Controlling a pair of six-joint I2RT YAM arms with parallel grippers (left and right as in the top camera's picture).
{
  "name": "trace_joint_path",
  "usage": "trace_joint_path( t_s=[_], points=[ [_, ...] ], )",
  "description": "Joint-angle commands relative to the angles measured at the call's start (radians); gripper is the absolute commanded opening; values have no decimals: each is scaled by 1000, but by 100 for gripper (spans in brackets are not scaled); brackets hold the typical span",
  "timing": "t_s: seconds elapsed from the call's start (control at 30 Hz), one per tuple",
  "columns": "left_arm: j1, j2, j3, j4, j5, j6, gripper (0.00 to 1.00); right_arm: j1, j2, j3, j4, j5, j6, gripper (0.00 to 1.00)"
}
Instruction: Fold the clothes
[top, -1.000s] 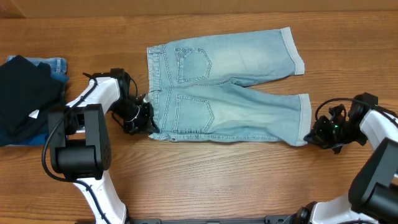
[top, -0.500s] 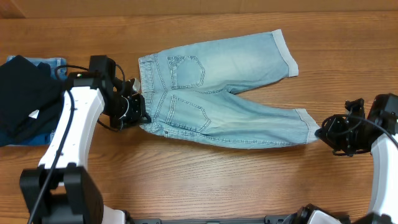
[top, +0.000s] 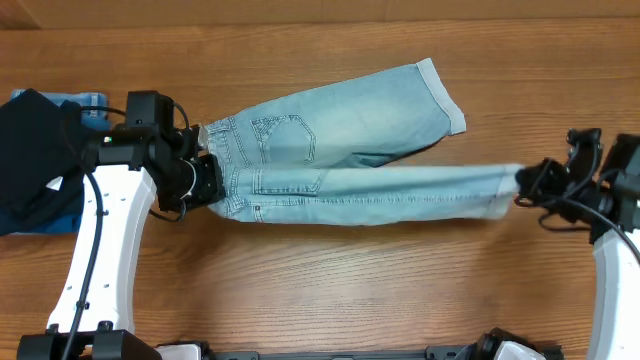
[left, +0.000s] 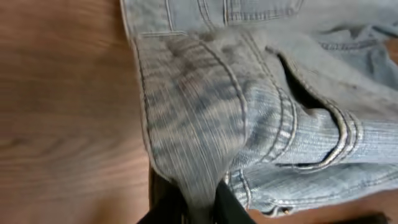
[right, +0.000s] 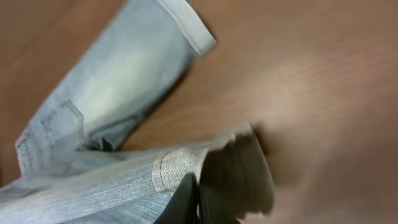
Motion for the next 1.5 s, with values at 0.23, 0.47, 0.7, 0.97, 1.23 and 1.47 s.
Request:
trace_joint_path(
  t_s=[0.23,0.47,0.7,0.97,1.23,1.47],
  points=[
    [0,94,4,204,-110,-71,17,163,200,85,377,13,50,4],
    [2,175,4,301,-127,-81,9,257,290,87,635,32,87,7],
    [1,177,4,634,-258,-144,11,301,457,177,723,76,109,10],
    [-1,261,4,616,-264,-159,11,301,581,270,602,48,74,20],
    [-1,284,4,605,-229,-159,11,301,734,264,504,-10,-110,61],
    [-2,284,4,588,-226,-159,11,301,826,264,540,-124,-163,43]
  ],
)
